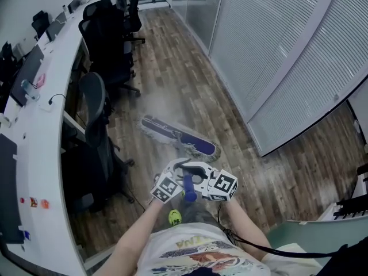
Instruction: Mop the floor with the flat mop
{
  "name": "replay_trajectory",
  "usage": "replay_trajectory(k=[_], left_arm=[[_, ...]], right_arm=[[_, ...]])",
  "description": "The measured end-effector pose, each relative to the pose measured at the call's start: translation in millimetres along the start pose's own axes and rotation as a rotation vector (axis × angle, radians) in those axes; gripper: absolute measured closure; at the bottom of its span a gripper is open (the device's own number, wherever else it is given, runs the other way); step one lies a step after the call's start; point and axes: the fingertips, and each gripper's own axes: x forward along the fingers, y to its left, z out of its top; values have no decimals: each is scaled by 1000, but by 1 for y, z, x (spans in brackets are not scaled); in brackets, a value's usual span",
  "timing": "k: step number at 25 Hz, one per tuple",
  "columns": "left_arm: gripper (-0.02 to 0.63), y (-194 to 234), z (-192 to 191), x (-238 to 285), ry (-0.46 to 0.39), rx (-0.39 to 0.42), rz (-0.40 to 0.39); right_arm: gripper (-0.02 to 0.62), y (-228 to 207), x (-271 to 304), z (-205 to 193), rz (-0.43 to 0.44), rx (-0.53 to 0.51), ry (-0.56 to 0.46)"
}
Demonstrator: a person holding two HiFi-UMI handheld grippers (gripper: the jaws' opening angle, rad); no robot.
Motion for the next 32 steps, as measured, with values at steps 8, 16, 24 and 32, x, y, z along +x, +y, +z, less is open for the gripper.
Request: replay_trajectory(k=[8, 16, 24, 32], left_arm=[[468, -51, -10, -32, -10, -11, -6], [466, -64, -15, -36, -4, -8, -11], [468, -47, -16, -29, 1, 9, -33], [466, -28, -16, -8, 8, 10, -51]], right_arm=[[403, 59, -7, -13, -6, 4, 13], [403, 72, -10, -21, 3, -4, 33], [402, 55, -3, -20, 58, -16, 47], [400, 26, -5, -22, 53, -7, 46]])
